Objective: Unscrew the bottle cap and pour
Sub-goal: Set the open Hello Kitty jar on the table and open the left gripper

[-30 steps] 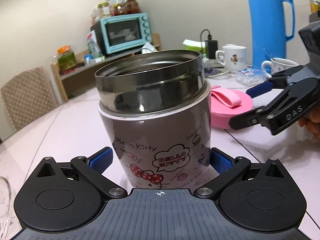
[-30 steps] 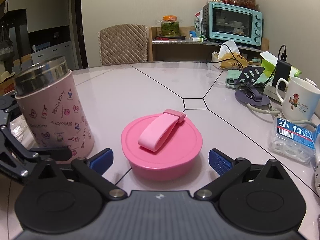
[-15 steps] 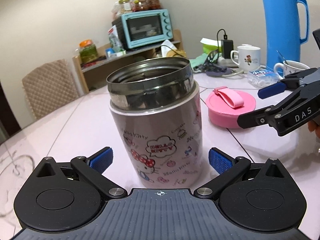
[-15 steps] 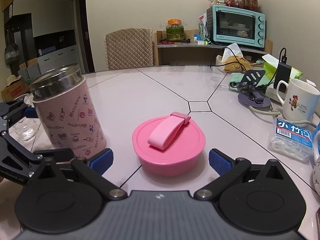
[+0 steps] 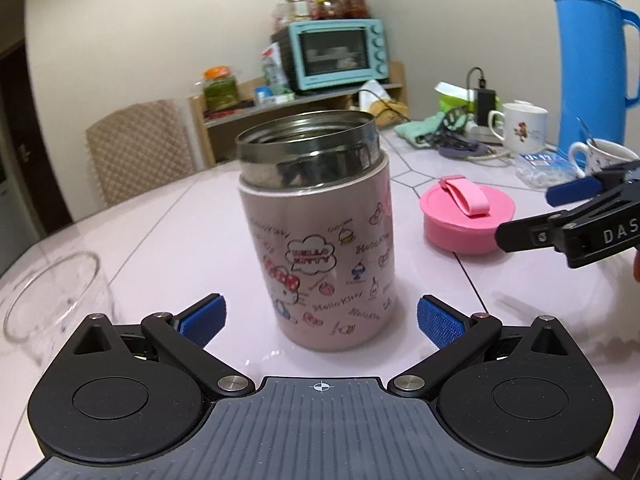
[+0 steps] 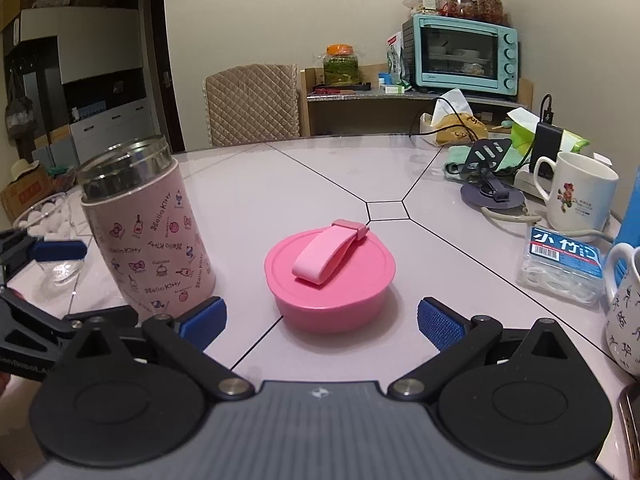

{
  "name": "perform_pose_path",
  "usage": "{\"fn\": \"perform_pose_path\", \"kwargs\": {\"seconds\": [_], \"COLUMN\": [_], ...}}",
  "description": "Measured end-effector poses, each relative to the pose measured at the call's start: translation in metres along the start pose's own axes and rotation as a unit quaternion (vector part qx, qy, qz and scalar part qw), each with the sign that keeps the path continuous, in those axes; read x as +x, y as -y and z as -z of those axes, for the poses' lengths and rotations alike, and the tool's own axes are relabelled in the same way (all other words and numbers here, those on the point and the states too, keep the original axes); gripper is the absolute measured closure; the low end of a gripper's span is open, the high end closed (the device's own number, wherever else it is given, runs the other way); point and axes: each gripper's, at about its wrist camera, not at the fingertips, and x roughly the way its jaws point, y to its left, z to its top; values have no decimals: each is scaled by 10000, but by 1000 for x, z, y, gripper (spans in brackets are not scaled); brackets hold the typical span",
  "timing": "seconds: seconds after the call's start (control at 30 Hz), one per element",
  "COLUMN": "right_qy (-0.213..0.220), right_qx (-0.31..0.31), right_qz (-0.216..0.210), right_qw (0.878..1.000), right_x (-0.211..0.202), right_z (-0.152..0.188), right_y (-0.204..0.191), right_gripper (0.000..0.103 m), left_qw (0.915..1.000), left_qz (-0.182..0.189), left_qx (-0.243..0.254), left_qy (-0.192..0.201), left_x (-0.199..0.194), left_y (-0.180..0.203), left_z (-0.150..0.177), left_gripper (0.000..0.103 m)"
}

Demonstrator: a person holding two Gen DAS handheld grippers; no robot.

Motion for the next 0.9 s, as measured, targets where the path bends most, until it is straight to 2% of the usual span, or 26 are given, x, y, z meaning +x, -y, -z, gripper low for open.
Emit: {"fn": "perform_pose_path", "kwargs": {"seconds": [0.1,0.5,0.7,0.9], "right_qy": [19,28,15,-7], "right_qx": [83,55,93,71], "right_qz": [-32,-275,-301,-386], "right_qw": [10000,9996,9995,9992], "right_x": [-8,-38,-50,-59], "right_z": [5,23,31,36], "right_y": [-1,-6,-1,-1], "right_gripper": [0,0,0,0], "left_qw": [9997,9979,9945,9924], "left_qz": [-93,-344,-748,-804], "left_qx": [-236,-552,-704,-899], "left_qy": [-1,-64,-206,-229], "left_x": [-7,-31,-41,-52], "left_y": [1,22,31,32], "left_z": [3,16,24,30], "left_gripper": [0,0,0,0]}}
